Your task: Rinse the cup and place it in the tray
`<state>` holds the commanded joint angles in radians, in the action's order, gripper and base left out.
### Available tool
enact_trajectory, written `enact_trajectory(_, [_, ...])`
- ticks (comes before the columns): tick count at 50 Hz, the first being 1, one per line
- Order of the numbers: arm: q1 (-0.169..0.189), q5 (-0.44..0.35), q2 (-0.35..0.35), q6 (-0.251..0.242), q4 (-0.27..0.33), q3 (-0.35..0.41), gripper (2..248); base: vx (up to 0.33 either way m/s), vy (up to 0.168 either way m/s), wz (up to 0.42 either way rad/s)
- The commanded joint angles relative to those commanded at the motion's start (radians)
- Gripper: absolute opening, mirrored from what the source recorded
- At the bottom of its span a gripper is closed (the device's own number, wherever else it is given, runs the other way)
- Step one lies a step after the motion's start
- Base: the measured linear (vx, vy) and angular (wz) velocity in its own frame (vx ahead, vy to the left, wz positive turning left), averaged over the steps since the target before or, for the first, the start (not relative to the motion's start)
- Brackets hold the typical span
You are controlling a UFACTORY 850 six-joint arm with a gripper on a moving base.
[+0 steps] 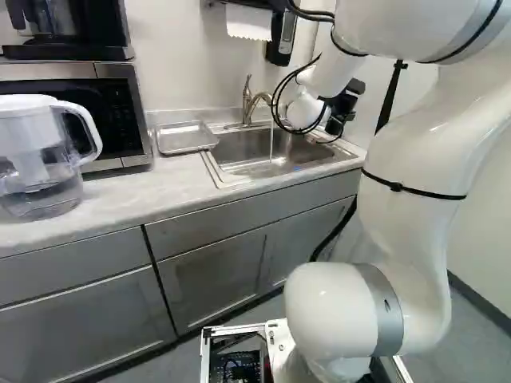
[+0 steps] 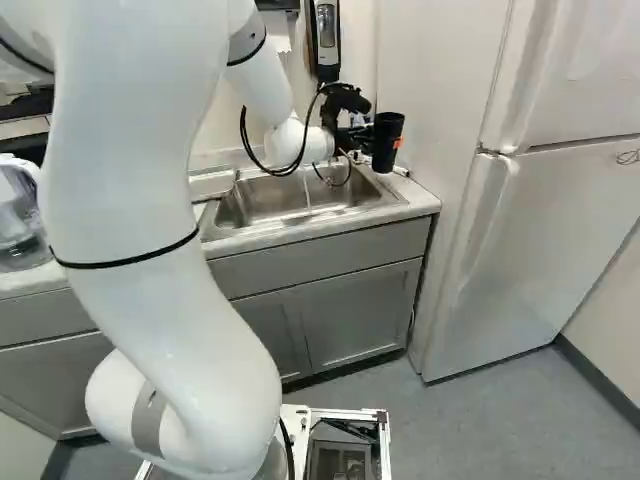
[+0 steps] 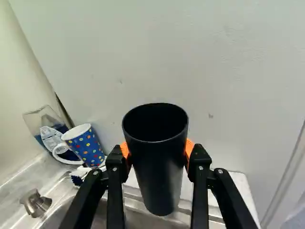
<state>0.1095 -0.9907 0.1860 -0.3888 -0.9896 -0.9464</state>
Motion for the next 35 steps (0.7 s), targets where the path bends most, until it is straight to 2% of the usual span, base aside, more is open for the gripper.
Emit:
enact_trajectory(17, [-0.042,0.024,-0.052,0.0,-0.023,0.015,125,0.0,0.0,0.0])
enact_trajectory(35, [-0.085,0.102,-0.102,0.0,-0.02,0.023,125,0.0,0.0,0.0])
